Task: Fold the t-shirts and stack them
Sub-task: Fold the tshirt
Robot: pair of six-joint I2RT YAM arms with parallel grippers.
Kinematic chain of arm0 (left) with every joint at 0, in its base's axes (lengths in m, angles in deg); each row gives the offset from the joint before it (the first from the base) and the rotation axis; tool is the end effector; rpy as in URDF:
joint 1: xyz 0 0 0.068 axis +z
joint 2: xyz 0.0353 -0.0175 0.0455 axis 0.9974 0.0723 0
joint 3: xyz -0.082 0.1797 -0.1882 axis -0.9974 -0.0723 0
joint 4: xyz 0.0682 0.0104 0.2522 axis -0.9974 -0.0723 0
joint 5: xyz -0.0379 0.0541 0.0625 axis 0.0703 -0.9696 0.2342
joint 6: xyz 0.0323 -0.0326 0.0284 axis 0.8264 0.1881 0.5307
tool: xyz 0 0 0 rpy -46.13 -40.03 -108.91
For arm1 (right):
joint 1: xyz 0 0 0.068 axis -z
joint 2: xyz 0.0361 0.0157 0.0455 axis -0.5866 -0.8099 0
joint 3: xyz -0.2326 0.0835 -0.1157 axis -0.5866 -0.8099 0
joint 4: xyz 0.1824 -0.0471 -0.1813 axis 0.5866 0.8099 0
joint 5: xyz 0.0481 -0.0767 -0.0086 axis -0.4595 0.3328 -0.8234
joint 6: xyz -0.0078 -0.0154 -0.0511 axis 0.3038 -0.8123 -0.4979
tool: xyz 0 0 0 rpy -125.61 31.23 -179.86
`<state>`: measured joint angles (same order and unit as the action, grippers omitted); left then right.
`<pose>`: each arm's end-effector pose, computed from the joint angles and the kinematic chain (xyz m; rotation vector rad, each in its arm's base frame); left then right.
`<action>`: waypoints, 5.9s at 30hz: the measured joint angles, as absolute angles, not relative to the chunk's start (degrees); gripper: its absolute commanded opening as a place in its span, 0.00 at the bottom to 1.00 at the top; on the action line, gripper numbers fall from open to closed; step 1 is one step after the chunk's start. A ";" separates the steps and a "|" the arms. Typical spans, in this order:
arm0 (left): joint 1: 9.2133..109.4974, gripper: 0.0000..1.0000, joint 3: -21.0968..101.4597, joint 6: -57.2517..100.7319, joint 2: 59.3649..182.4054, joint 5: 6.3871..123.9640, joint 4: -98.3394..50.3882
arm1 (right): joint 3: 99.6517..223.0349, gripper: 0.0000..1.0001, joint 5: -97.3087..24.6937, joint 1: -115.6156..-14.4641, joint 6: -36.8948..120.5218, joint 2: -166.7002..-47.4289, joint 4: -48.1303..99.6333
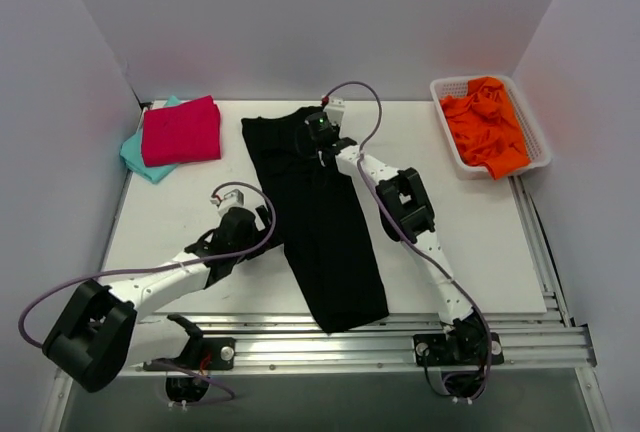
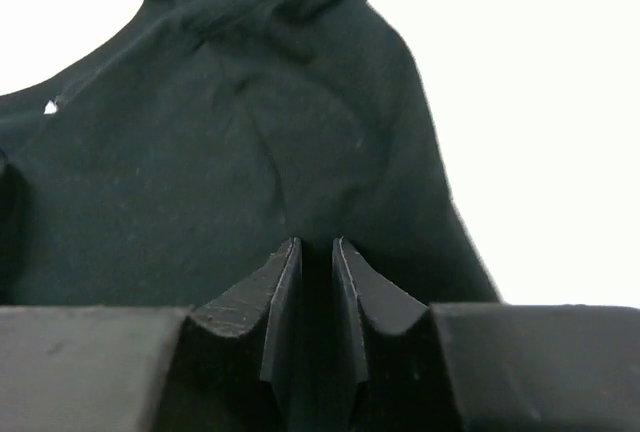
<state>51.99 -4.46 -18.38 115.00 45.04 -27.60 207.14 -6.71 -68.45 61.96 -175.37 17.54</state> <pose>0.1942 -0.1214 0.1665 -0.4709 2.3194 -0.5091 0.5064 0.3073 0.1490 0.1634 1.9061 0.3353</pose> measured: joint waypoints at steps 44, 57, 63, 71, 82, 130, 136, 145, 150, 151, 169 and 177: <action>33.45 0.94 -7.65 -18.99 98.95 38.92 -25.72 | 143.40 0.89 24.35 -90.87 86.11 -102.17 22.87; 18.39 0.96 -18.34 -18.82 93.62 24.97 -19.60 | 142.70 0.93 26.29 -130.76 130.44 -124.83 67.94; 18.15 0.96 -17.22 -16.79 98.56 23.59 -19.38 | 129.28 0.84 17.59 -121.97 112.38 -103.17 48.60; 17.34 0.96 -8.07 -19.13 96.29 29.54 -29.92 | 116.47 0.84 -1.42 -110.39 107.44 -76.20 48.62; 17.26 0.99 -7.10 -22.51 105.64 40.95 -34.37 | 104.50 0.83 -14.01 -110.61 110.85 -82.95 39.83; 17.26 0.88 -8.83 -24.96 111.41 48.64 -25.92 | 111.47 0.77 -5.29 -112.25 117.41 -82.65 48.36; 17.26 0.87 -8.94 -24.72 111.39 48.69 -25.85 | 112.98 0.75 -3.80 -110.61 117.34 -82.69 49.78; 17.26 0.87 -9.55 -24.59 111.37 48.84 -25.85 | 110.68 0.59 -5.51 -106.50 115.64 -89.93 42.24; 17.28 0.87 -10.01 -24.55 110.84 48.84 -25.59 | 110.90 0.20 -5.49 -106.02 115.07 -93.29 38.02; 17.28 0.86 -10.01 -24.52 110.82 48.84 -25.61 | 110.90 0.12 -5.55 -106.00 115.12 -93.58 37.58; 17.28 0.59 -9.62 -25.27 116.46 47.48 -19.84 | 110.92 0.00 -5.62 -105.71 117.54 -94.21 37.78; 17.30 0.02 -7.15 -26.60 126.10 47.81 -11.62 | 110.72 0.00 -5.60 -105.71 118.18 -93.53 38.59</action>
